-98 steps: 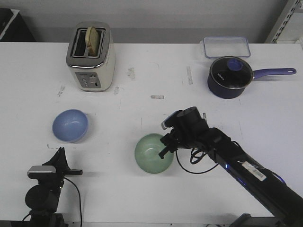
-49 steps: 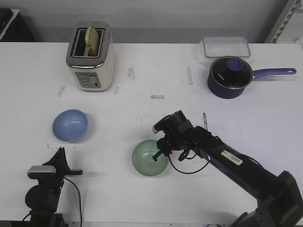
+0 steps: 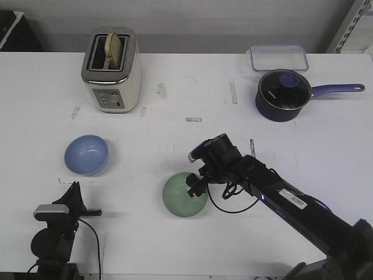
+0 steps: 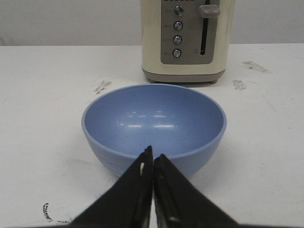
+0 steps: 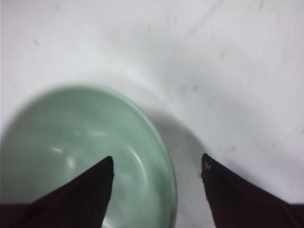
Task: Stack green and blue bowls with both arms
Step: 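Retract the right gripper back toward the robot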
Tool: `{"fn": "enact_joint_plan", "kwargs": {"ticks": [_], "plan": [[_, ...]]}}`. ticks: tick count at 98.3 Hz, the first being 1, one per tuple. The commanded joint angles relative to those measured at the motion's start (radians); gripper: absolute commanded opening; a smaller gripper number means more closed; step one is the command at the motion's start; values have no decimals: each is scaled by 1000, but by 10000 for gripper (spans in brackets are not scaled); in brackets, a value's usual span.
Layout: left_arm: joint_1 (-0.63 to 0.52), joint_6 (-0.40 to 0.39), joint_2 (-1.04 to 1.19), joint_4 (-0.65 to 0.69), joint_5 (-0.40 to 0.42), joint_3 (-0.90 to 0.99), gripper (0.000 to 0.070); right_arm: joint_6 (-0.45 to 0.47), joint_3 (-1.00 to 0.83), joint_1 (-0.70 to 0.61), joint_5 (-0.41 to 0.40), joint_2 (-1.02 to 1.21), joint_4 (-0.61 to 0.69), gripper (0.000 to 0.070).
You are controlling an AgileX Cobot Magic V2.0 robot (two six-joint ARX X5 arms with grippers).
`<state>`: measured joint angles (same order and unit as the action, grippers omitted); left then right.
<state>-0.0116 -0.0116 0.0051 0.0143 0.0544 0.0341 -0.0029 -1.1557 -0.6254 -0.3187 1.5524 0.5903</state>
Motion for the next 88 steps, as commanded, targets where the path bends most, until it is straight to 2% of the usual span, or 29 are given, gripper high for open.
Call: {"fn": "enact_joint_plan", "kwargs": {"ticks": [1, 12, 16, 29, 36, 55, 72, 88], "plan": [[-2, 5, -2, 10, 1, -21, 1, -6, -45, 5, 2, -42, -14, 409], [-2, 5, -2, 10, 1, -21, 1, -6, -61, 42, 9, -128, -42, 403], [-2, 5, -2, 11, 1, -21, 1, -4, -61, 63, 13, -164, -52, 377], [-2, 5, -2, 10, 1, -21, 1, -5, -61, 152, 65, -286, -31, 115], [-2, 5, -2, 10, 1, -21, 1, -33, -59, 209, 108, -345, 2, 3], [-2, 5, -2, 13, 1, -21, 1, -75, 5, 381, 193, -475, 71, 0], [-2, 5, -2, 14, 1, -21, 1, -71, 188, 505, 242, -615, -6, 0], [-2, 5, -2, 14, 1, -21, 2, -48, 404, 569, 305, -769, -106, 0]]}}
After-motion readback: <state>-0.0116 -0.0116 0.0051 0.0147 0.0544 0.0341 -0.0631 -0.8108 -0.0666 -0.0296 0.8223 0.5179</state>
